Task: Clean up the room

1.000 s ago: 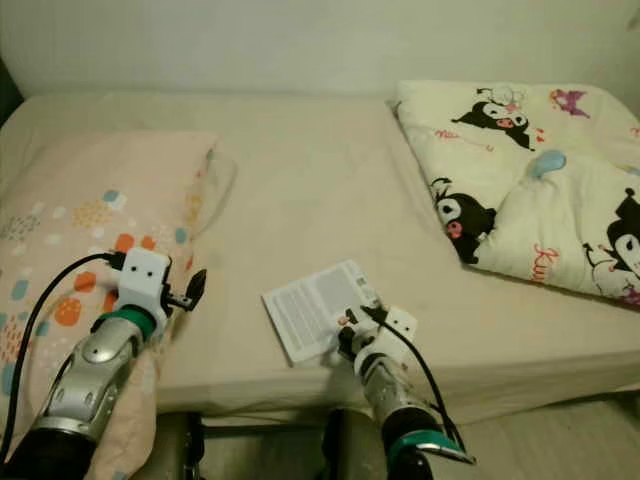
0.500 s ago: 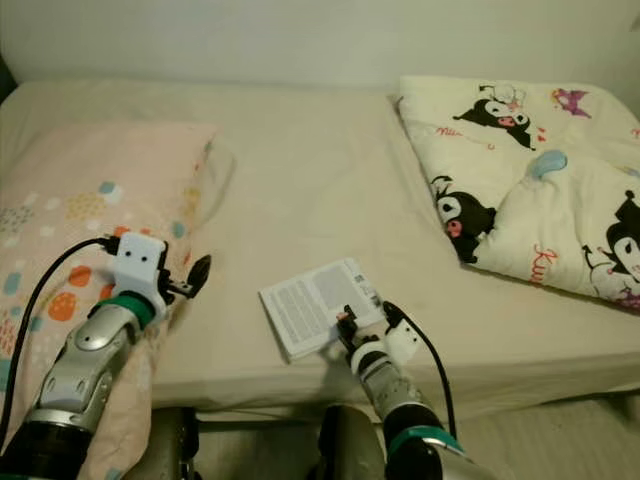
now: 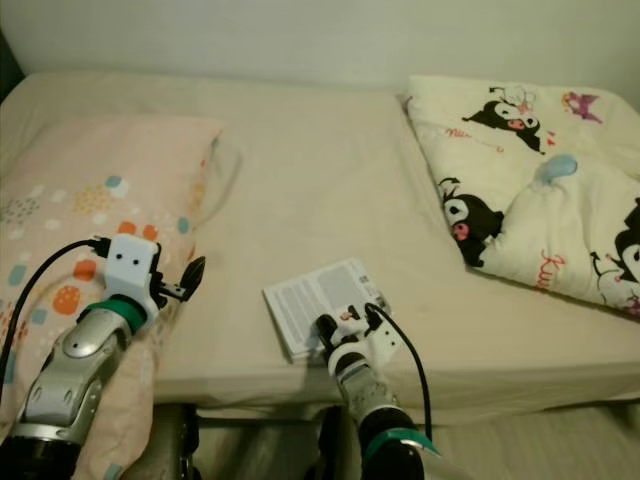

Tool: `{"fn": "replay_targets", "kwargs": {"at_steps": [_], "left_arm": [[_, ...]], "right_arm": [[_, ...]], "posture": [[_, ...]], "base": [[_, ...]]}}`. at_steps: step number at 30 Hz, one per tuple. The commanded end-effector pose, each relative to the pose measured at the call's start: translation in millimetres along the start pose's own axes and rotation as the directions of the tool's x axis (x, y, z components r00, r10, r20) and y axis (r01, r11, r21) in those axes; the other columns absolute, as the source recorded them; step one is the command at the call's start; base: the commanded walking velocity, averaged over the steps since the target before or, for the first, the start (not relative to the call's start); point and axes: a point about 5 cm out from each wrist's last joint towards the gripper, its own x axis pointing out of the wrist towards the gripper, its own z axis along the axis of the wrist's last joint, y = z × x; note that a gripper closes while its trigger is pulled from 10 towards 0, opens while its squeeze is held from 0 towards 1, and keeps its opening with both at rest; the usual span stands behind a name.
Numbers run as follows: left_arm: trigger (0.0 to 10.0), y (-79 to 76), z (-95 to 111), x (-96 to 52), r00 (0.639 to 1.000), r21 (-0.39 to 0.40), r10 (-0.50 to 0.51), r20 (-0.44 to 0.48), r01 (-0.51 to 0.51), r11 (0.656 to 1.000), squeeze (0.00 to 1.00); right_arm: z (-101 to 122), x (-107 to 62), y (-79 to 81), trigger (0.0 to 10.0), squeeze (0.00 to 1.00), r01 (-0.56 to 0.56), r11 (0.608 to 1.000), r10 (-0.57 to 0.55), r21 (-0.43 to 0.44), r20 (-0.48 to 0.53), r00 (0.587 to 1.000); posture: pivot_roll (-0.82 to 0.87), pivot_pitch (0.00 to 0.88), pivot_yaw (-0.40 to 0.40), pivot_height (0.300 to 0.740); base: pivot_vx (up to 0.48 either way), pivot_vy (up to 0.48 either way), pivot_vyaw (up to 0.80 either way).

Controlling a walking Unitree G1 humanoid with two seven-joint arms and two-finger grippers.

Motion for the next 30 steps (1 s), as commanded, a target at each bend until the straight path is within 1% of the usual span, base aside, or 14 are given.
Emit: {"fn": "replay_targets", "kwargs": {"at_steps": [1,2,3,5,6,7,8,9,16,17,18,19,20,30], "left_arm": [[10.0,-0.7,-5,-3.9,1.000,0.001,0.002,-0.028,-0.002,1.000,0.00],[10.0,0.4,-5,-5.8,0.999,0.002,0.007,-0.031,-0.007,1.000,0.00],[10.0,0.4,-5,-5.8,0.999,0.002,0.007,-0.031,-0.007,1.000,0.00],[10.0,2.9,-5,-7.1,0.999,0.006,0.015,-0.035,-0.014,1.000,0.00],[10.0,3.9,-5,-8.0,0.999,0.007,0.020,-0.035,-0.020,1.000,0.00],[10.0,3.9,-5,-8.0,0.999,0.007,0.020,-0.035,-0.020,1.000,0.00],[10.0,4.7,-5,-8.4,0.999,0.007,0.025,-0.035,-0.024,1.000,0.00],[10.0,6.4,-5,-8.8,0.999,0.005,0.036,-0.036,-0.035,0.999,0.00],[10.0,7.6,-3,-8.7,0.999,0.001,0.045,-0.030,-0.045,0.999,0.00],[10.0,7.8,-2,-8.8,0.998,0.001,0.047,-0.028,-0.047,0.999,0.00],[10.0,10.2,-1,-9.1,0.998,0.001,0.056,-0.025,-0.056,0.998,0.00],[10.0,10.2,-1,-9.1,0.998,0.001,0.056,-0.025,-0.056,0.998,0.00],[10.0,12.6,-1,-10.0,0.998,0.003,0.062,-0.026,-0.062,0.998,0.00],[10.0,15.4,-2,-12.2,0.997,0.003,0.077,-0.029,-0.077,0.997,0.00]], "right_arm": [[-13,-1.9,-6.7,10.0,1.00,0.022,0.997,-0.020,0.067,-0.030,0.999],[-13,-1.5,-4.3,10.0,0.80,0.014,0.994,-0.013,0.107,-0.013,1.000],[-13,-1.5,-4.3,10.0,0.80,0.014,0.994,-0.013,0.107,-0.013,1.000],[-11,-0.3,0.9,10.0,0.58,-0.002,0.990,0.002,0.139,0.001,1.000],[-11,0.2,3.0,10.0,0.40,-0.007,0.990,0.007,0.143,0.002,1.000],[-11,0.2,3.0,10.0,0.40,-0.007,0.990,0.007,0.143,0.002,1.000],[-11,0.6,4.8,10.0,0.24,-0.014,0.989,0.014,0.146,0.002,1.000],[-10,1.2,8.6,10.0,0.00,-0.031,0.986,0.030,0.162,0.005,1.000],[-12,2.1,16.1,10.0,0.00,-0.079,0.976,0.080,0.205,0.006,0.997],[-12,2.2,17.3,7.1,0.00,-0.089,0.974,0.089,0.210,0.006,0.996],[-15,2.2,19.6,0.8,0.00,-0.105,0.972,0.109,0.209,-0.007,0.994],[-15,2.2,19.6,0.8,0.00,-0.105,0.972,0.109,0.209,-0.007,0.994],[-16,2.2,20.6,0.0,0.00,-0.113,0.972,0.118,0.207,-0.016,0.993],[-16,1.5,17.0,0.0,0.00,-0.109,0.975,0.115,0.196,-0.020,0.993]], "posture": [[0.30,0.175,-0.077,0.593],[0.30,0.180,-0.076,0.593],[0.30,0.180,-0.076,0.593],[0.30,0.184,-0.076,0.593],[0.30,0.183,-0.077,0.593],[0.30,0.183,-0.077,0.593],[0.30,0.183,-0.077,0.593],[0.29,0.184,-0.078,0.593],[0.29,0.182,-0.082,0.593],[0.29,0.182,-0.082,0.593],[0.29,0.182,-0.082,0.593],[0.29,0.182,-0.082,0.593],[0.29,0.182,-0.082,0.593],[0.29,0.186,-0.087,0.593]], "base": [[0.000,0.000,0.00],[0.000,0.000,0.00],[0.000,0.000,0.00],[0.000,0.000,0.00],[0.000,0.000,0.00],[0.000,0.000,0.00],[0.000,0.000,0.00],[0.000,0.000,0.00],[0.000,0.000,0.00],[0.000,0.000,0.00],[0.000,0.000,0.00],[0.000,0.000,0.00],[0.000,0.000,0.00],[0.000,0.000,0.00]]}}
